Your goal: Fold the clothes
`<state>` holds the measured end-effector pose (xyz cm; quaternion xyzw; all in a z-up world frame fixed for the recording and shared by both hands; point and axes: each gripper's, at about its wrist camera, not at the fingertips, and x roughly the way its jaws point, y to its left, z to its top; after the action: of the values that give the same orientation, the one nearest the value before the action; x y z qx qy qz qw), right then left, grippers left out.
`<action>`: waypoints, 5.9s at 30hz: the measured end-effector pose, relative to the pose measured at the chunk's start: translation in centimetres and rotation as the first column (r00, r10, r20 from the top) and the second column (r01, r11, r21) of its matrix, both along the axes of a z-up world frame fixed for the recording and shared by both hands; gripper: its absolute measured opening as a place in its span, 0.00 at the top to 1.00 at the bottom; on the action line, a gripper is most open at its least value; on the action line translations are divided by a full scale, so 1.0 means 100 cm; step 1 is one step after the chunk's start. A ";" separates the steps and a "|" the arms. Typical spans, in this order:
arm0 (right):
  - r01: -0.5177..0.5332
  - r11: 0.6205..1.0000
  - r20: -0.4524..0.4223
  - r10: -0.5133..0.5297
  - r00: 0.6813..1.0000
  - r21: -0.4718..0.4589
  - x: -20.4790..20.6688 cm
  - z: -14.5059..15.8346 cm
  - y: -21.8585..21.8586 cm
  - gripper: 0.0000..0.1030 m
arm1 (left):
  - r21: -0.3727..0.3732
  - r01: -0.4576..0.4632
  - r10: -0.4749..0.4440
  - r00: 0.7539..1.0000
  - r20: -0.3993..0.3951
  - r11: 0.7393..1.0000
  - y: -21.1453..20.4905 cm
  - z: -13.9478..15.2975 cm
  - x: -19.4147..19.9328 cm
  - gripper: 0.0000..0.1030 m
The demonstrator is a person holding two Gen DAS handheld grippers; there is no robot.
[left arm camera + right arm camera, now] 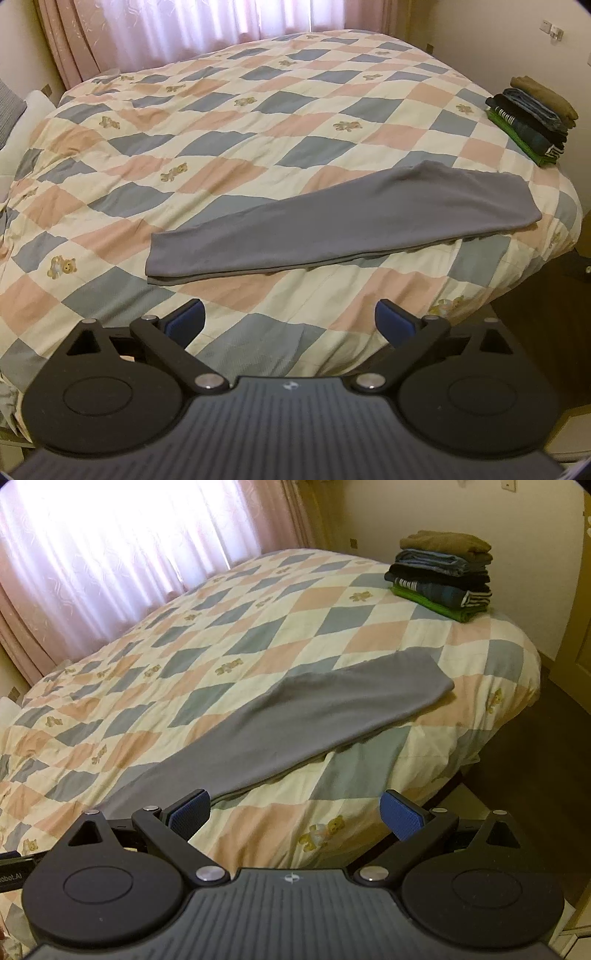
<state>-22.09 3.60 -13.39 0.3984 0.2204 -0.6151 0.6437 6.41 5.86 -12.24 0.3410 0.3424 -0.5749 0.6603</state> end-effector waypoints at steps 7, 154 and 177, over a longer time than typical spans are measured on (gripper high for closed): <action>-0.034 0.999 -0.053 0.035 0.998 0.024 0.014 -0.001 -0.002 0.02 | 0.000 0.001 -0.001 1.000 -0.013 1.000 0.003 0.002 0.004 0.05; 0.144 0.979 0.362 -0.084 0.928 -0.141 -0.256 -0.228 -0.278 0.94 | 0.173 0.088 0.030 0.812 -0.582 0.981 -0.348 -0.255 -0.101 0.76; 0.226 0.967 0.339 -0.173 0.925 -0.122 -0.299 -0.245 -0.302 0.84 | 0.175 0.122 -0.023 0.877 -0.480 0.977 -0.359 -0.248 -0.120 0.72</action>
<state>-52.01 -26.59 -37.90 0.4624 0.0199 -0.6188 0.6347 -5.57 -30.06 -37.05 0.2670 0.5365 -0.6280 0.4964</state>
